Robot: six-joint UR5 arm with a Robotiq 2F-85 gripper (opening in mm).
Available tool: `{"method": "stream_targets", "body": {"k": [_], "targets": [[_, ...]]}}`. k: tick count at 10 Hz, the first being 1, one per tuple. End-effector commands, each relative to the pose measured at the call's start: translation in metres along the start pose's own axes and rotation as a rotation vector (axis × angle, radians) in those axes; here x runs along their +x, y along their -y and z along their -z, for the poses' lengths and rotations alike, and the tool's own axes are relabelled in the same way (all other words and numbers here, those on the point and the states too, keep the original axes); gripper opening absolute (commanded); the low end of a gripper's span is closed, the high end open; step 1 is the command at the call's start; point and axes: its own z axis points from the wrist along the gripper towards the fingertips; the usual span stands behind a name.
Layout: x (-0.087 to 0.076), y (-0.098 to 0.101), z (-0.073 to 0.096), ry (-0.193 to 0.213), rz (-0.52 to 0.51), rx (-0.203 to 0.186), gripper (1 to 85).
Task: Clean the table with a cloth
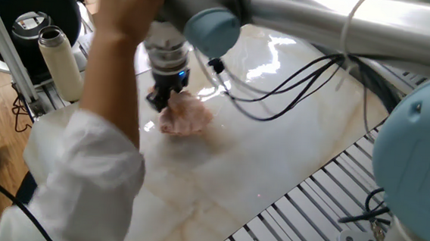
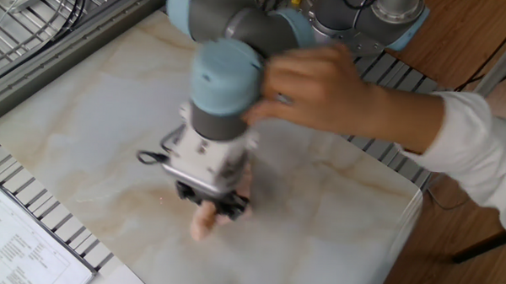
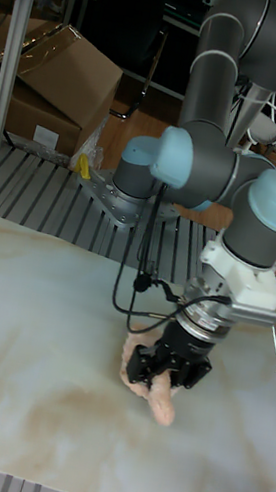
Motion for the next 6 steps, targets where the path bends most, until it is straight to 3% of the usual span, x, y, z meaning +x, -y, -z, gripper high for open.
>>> {"method": "stream_targets", "body": {"k": [1,4,6], "targets": [[0.009,0.022,0.005,0.011,0.007,-0.031,1.3],[0.014,0.041,0.005,-0.011,-0.037,0.042,1.3],[0.004,0.057,-0.004,0.016,0.055,0.040,1.3]]}}
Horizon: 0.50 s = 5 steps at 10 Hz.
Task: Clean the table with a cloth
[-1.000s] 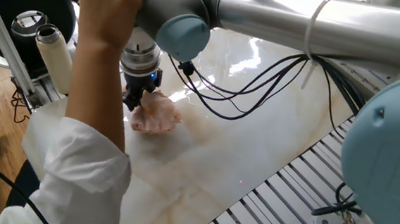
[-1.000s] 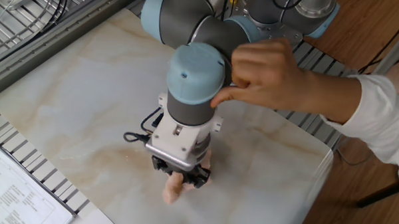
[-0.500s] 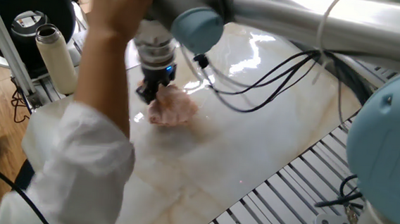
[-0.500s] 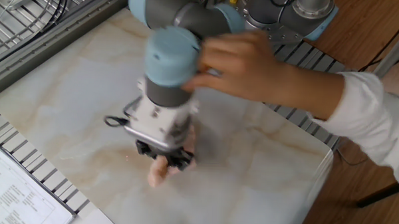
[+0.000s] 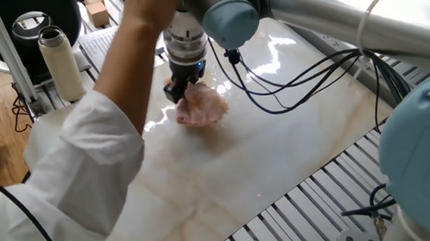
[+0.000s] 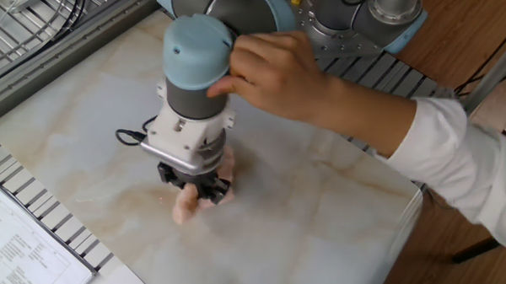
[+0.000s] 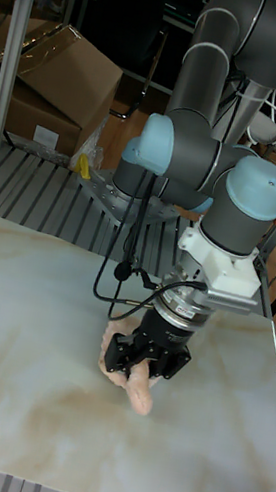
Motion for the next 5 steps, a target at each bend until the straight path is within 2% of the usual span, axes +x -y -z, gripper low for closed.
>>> {"method": "stream_targets", "body": {"k": [1,2,3,4,5], "targets": [[-0.007,0.038,-0.012,0.018,0.117,0.021,1.3],[-0.005,0.062,-0.015,0.009,0.182,0.056,1.3],[0.001,0.067,-0.018,0.013,0.194,0.048,1.3],[0.004,0.059,-0.018,0.016,0.141,0.029,1.3],[0.005,0.061,-0.018,0.014,0.092,0.037,1.3]]}}
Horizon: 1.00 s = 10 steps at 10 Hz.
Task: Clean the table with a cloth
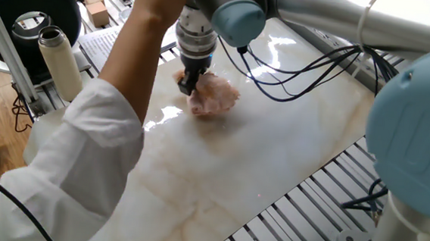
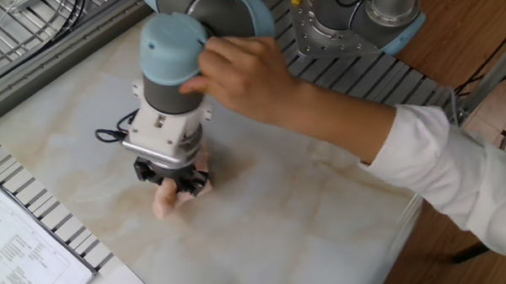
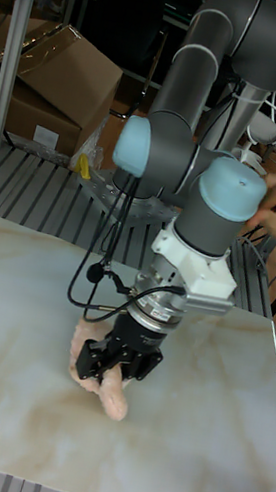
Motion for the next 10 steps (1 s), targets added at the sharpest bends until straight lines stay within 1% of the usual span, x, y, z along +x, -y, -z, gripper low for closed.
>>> {"method": "stream_targets", "body": {"k": [1,2,3,4,5,6,7,8,9,10], "targets": [[0.006,0.015,-0.004,-0.002,-0.053,0.015,1.3],[0.008,0.014,-0.004,-0.008,-0.064,0.012,1.3],[0.007,0.014,-0.004,-0.004,-0.069,0.010,1.3],[0.002,0.021,-0.009,0.019,-0.029,0.005,1.3],[0.000,0.029,-0.015,0.033,0.010,-0.016,1.3],[0.005,0.051,-0.018,0.029,0.066,0.005,1.3],[0.014,0.074,-0.013,0.024,0.115,0.004,1.3],[0.025,0.091,-0.007,0.018,0.163,0.001,1.3],[0.035,0.096,-0.005,0.019,0.164,-0.003,1.3],[0.035,0.090,-0.006,0.030,0.133,-0.024,1.3]]}}
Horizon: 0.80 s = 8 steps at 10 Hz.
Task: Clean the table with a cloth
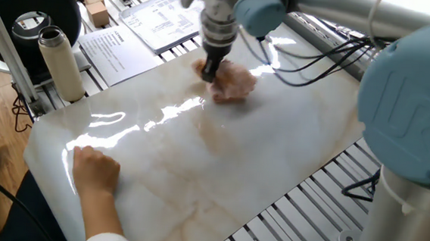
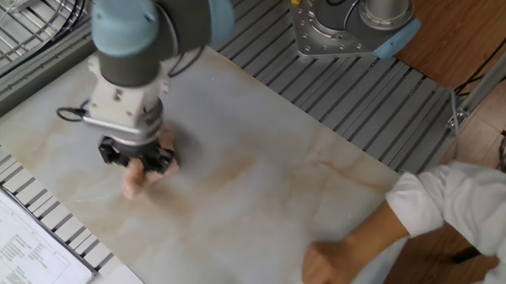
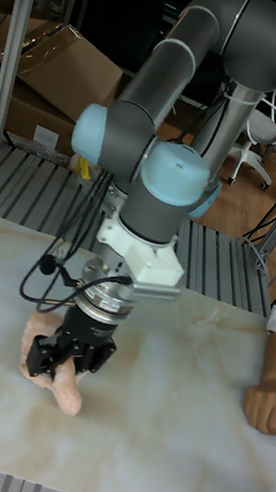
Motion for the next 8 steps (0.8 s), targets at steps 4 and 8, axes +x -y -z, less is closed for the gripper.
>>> {"method": "stream_targets", "body": {"k": [4,8], "targets": [[0.017,0.009,0.004,0.005,-0.053,-0.053,1.3],[-0.004,0.003,0.005,0.088,-0.046,-0.080,1.3]]}}
